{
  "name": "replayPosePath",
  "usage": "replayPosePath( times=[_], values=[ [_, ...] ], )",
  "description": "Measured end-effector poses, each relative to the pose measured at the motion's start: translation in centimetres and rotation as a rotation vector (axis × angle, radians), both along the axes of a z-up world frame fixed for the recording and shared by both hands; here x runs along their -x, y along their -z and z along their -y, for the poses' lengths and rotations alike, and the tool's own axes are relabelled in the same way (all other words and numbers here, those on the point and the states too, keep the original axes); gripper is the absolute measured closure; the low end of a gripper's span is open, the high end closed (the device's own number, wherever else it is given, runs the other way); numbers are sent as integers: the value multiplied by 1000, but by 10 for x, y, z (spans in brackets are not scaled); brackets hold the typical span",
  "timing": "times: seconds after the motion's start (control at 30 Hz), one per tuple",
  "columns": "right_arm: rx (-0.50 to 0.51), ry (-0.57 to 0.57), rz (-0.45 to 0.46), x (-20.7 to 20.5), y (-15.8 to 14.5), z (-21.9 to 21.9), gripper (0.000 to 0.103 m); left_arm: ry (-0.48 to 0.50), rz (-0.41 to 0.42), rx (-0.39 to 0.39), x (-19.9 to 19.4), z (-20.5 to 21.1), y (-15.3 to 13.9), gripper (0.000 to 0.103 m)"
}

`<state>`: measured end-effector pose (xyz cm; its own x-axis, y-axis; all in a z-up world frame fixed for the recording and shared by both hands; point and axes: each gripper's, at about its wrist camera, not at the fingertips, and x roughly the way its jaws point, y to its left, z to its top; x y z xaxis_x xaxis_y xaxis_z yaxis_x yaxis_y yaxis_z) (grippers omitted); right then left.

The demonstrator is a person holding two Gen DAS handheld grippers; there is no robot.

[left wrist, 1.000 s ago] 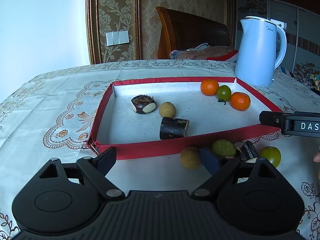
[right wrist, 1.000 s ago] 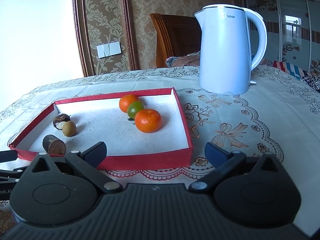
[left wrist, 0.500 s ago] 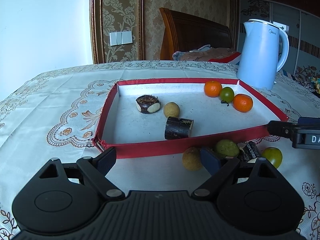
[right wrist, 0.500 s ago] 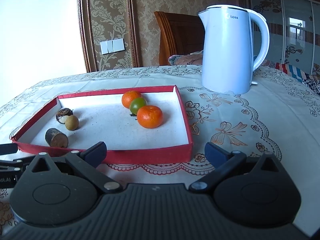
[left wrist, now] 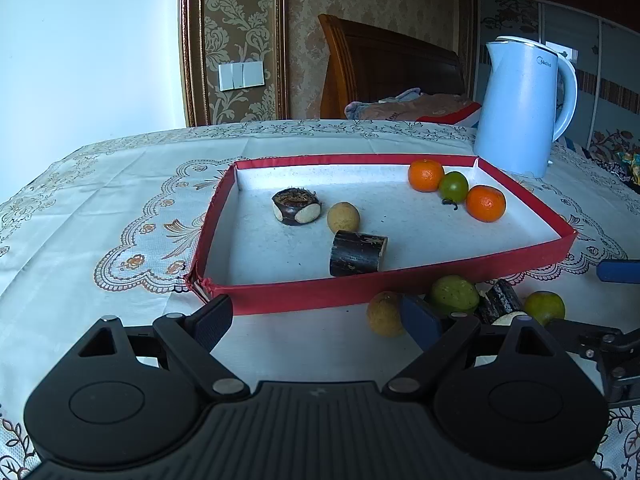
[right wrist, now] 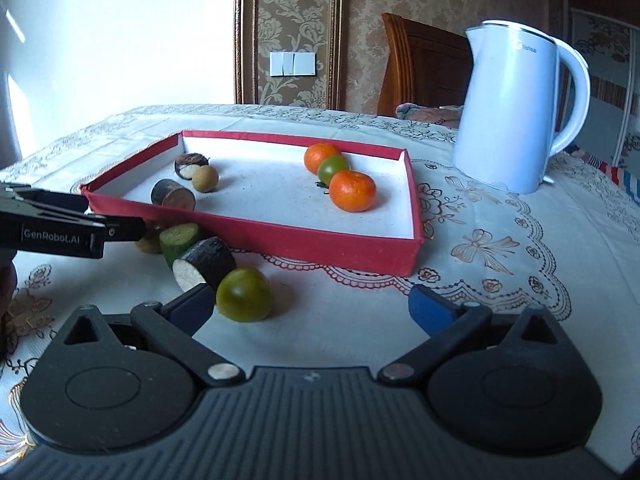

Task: Organize fruits
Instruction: 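Move the right tool toward a green round fruit beside the tray, then close the right gripper on the green tomato while the left gripper closes on a brown round fruit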

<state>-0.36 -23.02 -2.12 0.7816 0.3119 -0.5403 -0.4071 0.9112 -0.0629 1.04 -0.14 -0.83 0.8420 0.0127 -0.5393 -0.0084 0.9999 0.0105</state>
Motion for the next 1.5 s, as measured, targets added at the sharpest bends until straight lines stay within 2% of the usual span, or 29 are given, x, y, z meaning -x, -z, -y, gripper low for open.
replayPosePath(
  times=[0.1, 0.23, 0.4, 0.47, 0.57, 0.67, 0.87, 1.03, 1.1, 1.33, 1.5],
  values=[
    [31, -22, -18, -7, 2, -11, 15, 4, -1, -4, 0, 1, 0, 12],
    [24, -36, -39, -16, 2, -16, 23, 8, -5, 1, -1, 0, 1, 12],
    [23, -61, -65, -18, 5, -20, 46, 9, -6, 5, -1, 0, 1, 12],
    [19, -69, -66, -17, 5, -20, 50, 9, -6, 6, -1, 0, 1, 11],
    [0, -92, -74, -17, 5, -20, 64, 8, -6, 8, -1, 0, 1, 11],
    [10, -104, -63, -14, 5, -22, 71, 8, -6, 9, -1, 0, 0, 11],
    [-26, -45, -60, -16, 4, -13, 72, 16, 13, 17, 3, -1, -1, 12],
    [-119, 56, -93, -24, 4, 11, 72, 61, 41, -13, 7, 8, -3, 11],
    [-147, 61, -106, -27, 6, 15, 72, 72, 30, -31, 5, 12, -2, 12],
    [-143, 55, -105, -28, 7, 14, 72, 96, -7, -90, -1, 23, 2, 12],
    [-140, 55, -104, -28, 7, 13, 72, 94, -24, -37, -3, 15, 2, 11]
  ],
)
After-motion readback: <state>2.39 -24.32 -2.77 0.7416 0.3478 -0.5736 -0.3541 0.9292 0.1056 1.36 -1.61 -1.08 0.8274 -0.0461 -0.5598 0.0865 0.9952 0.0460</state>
